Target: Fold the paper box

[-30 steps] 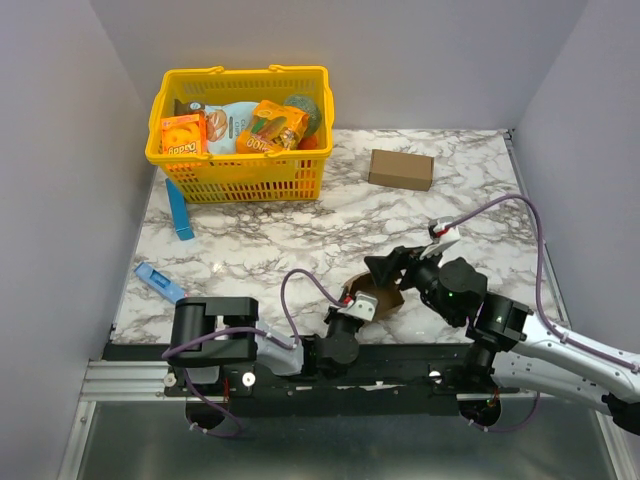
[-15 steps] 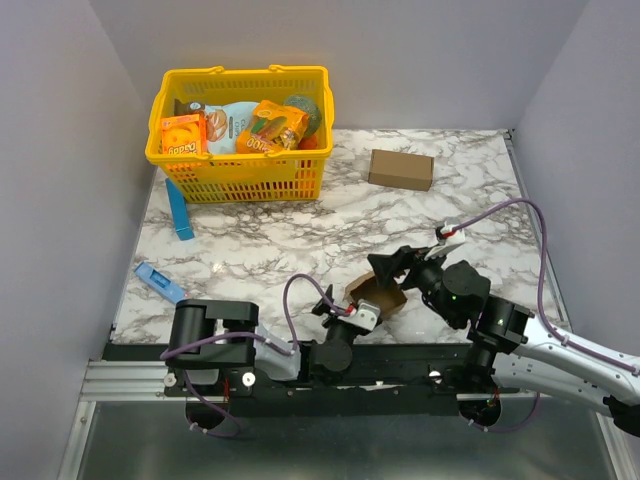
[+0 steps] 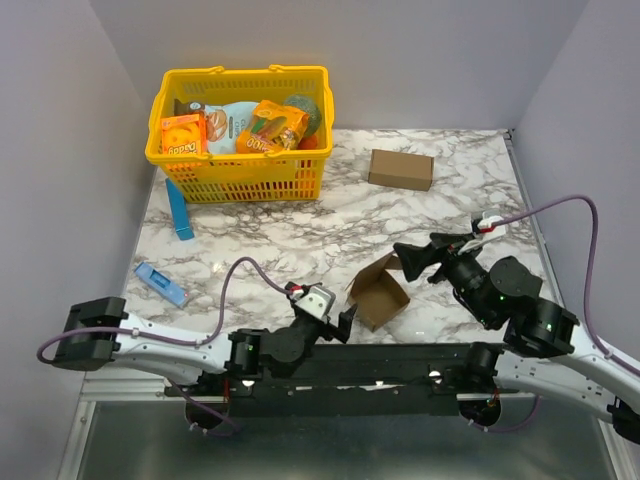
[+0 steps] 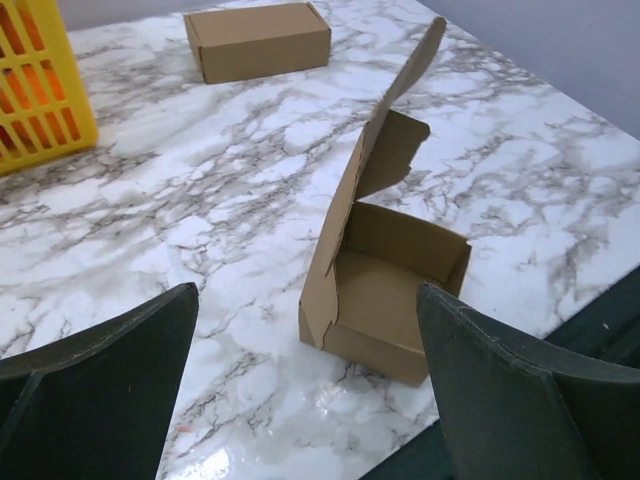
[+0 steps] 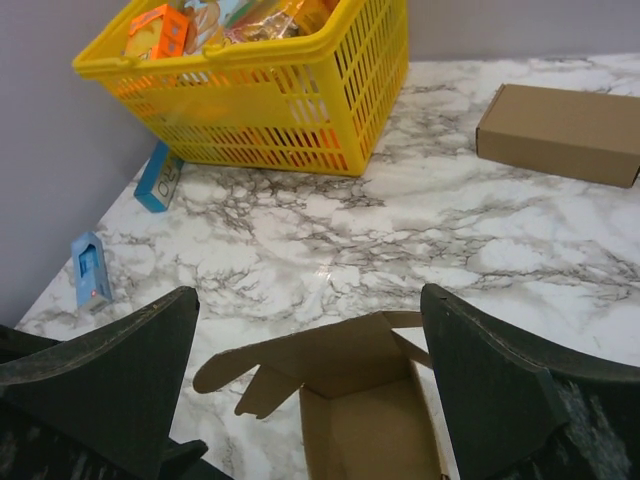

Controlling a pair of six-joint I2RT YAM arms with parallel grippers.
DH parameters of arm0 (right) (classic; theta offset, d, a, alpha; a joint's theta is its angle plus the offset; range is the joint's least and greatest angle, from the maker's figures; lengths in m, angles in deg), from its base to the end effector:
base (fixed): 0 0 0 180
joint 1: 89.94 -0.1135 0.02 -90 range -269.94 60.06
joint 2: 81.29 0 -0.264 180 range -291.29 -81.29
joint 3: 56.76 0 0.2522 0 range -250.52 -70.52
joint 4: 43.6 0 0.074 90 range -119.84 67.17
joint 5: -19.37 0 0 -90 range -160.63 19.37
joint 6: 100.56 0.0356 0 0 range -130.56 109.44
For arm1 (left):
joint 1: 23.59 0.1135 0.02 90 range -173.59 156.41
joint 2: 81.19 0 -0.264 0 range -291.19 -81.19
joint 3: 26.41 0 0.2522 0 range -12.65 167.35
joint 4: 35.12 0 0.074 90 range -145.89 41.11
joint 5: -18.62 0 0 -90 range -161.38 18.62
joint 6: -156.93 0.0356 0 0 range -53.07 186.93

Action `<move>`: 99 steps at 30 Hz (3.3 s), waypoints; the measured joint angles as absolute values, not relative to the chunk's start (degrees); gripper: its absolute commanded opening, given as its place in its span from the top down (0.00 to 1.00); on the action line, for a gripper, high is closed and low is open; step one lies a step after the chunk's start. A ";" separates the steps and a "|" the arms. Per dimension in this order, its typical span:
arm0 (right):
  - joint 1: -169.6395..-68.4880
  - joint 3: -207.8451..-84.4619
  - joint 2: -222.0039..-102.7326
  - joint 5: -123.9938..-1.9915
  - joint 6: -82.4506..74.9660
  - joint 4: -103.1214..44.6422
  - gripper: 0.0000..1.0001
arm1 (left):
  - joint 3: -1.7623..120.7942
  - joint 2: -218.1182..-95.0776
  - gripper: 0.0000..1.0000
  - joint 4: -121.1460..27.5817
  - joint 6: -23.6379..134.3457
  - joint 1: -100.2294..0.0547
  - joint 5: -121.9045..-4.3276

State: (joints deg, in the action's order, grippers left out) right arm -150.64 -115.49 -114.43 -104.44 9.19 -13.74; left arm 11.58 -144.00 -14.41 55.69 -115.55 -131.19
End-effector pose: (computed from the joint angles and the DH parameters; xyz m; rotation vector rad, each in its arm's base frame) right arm 0.0807 0.1034 0.3590 -0.1371 1.6599 0.5888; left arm 0.0232 -0.2209 0.2359 0.3451 1.5964 -0.5359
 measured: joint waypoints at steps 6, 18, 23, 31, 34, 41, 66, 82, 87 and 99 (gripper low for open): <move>-147.96 -117.02 -116.47 -101.46 6.87 -10.48 0.00 | 9.74 -129.79 0.01 -30.14 49.26 -111.31 -115.87; -128.61 -117.28 -121.93 -76.00 5.45 -8.82 0.00 | 29.15 -134.21 0.05 -51.28 45.85 -96.23 -89.55; -128.18 -117.28 -120.23 -73.49 5.21 -8.75 0.00 | 32.14 -139.32 0.17 -56.35 47.49 -95.16 -87.69; -128.18 -117.28 -118.26 -70.45 3.90 -8.69 0.00 | 36.65 -147.10 0.66 -59.87 51.86 -92.89 -86.67; -128.18 -117.28 -118.63 -69.27 3.88 -8.67 0.00 | 36.80 -148.00 0.90 -60.33 54.31 -91.42 -84.55; -128.04 -116.74 -121.25 -67.26 2.63 -10.94 0.02 | 37.63 -148.24 1.00 -61.70 64.52 -86.44 -79.93; -120.79 -99.86 -139.59 -61.55 -9.26 -41.08 0.33 | 47.99 -153.99 1.00 -72.46 89.44 -68.65 -60.77; -120.61 -99.91 -147.18 -59.69 -13.56 -45.52 0.83 | 47.97 -153.99 1.00 -72.55 89.37 -67.99 -58.84; -120.66 -99.93 -148.12 -59.10 -13.67 -46.30 0.85 | 47.01 -153.92 0.30 -70.27 87.45 -67.84 -60.37; -120.61 -101.76 -148.40 -60.63 -13.37 -44.80 0.87 | 44.49 -153.70 0.01 -63.72 77.26 -67.03 -69.38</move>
